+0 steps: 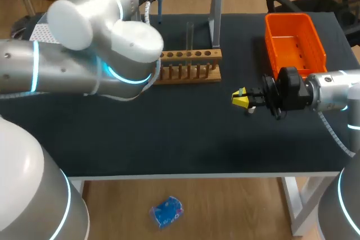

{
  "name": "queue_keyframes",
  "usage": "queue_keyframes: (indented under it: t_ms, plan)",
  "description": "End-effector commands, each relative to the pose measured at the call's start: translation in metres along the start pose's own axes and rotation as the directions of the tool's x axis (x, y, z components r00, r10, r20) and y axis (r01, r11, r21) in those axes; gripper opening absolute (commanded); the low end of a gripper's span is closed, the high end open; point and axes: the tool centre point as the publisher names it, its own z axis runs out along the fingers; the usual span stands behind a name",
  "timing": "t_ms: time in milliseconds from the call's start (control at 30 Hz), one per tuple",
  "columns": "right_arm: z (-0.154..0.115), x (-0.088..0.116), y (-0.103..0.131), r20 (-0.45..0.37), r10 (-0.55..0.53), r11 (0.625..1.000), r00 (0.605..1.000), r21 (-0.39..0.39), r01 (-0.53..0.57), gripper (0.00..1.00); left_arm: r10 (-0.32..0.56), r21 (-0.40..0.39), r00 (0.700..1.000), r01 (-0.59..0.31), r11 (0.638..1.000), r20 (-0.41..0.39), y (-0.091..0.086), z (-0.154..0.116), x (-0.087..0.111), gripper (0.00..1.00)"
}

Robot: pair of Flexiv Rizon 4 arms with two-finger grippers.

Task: Invert the test tube, pick up the pipette, mount the tip to pipette, aspirate from beaker and dispense into the tube, eject the tip, return the pipette, and cap with the stopper.

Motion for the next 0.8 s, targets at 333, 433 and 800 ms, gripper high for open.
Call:
queue_keyframes:
  t_ms: [333,433,800]
  plan:
    - [0.000,0.001,0.000,0.001,-0.001,1.000,1.000,0.001,0.001,0.00,0.101,0.070,0.790,-0.074,0.995,-0.604,0.002,-0.104,0.050,0.00]
    - [0.000,0.001,0.000,0.001,-0.001,1.000,1.000,0.001,0.001,0.00,0.146,0.102,0.725,-0.105,0.989,-0.673,0.001,-0.114,0.065,0.00]
    - [0.000,0.001,0.000,0.001,-0.001,1.000,1.000,0.001,0.001,0.00,0.182,0.166,0.603,-0.082,0.983,-0.777,-0.001,-0.124,0.122,0.00]
